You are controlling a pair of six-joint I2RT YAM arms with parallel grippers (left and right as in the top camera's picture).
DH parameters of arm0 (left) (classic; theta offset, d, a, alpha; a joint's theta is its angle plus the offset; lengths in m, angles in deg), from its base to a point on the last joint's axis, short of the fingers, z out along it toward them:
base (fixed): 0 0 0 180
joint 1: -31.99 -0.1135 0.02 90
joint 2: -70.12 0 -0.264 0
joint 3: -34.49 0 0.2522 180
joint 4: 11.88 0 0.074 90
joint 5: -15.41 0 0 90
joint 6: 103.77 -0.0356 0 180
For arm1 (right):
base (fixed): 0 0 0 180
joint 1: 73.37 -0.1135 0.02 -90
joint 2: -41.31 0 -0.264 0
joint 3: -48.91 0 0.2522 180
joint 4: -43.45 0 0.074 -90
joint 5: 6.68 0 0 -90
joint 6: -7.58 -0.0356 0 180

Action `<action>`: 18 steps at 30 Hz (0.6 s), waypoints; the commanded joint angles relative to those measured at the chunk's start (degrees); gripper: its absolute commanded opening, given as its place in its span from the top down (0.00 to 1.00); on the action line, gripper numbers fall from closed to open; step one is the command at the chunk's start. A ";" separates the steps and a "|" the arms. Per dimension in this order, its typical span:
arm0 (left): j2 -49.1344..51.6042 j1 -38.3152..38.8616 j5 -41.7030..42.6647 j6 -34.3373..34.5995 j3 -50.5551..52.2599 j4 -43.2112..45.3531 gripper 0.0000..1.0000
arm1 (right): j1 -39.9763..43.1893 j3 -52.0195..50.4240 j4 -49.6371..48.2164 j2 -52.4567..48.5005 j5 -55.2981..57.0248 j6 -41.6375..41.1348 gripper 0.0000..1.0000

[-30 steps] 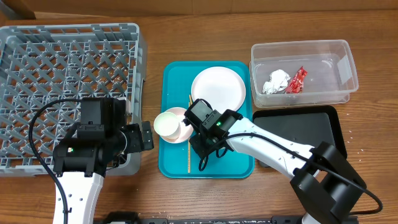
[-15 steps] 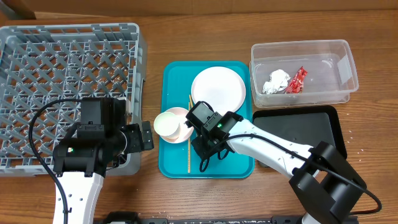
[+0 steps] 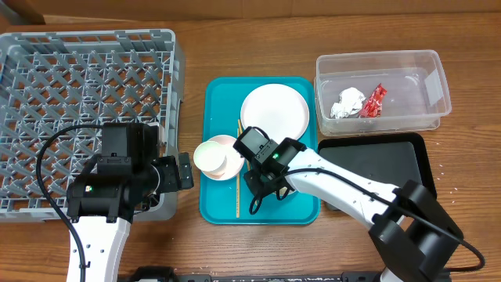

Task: Sort waste into correct bins and load items into the dishwasher
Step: 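Grasp the rim of the grey rice bowl with the right gripper, then tip the grey bowl over the black tray to dump the rice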

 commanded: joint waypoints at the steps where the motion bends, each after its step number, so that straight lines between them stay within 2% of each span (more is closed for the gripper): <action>1: 0.28 0.00 0.39 -1.53 -1.31 -0.13 0.00 | 1.29 3.87 2.27 4.52 3.32 -3.67 0.96; 9: 0.28 0.00 0.37 -1.53 -1.31 -0.09 0.00 | 9.31 6.01 4.44 16.24 2.27 -10.64 0.96; 18: 0.28 0.00 0.39 -1.53 -1.31 -0.09 0.00 | 28.17 4.68 8.20 18.34 -17.70 -10.67 0.96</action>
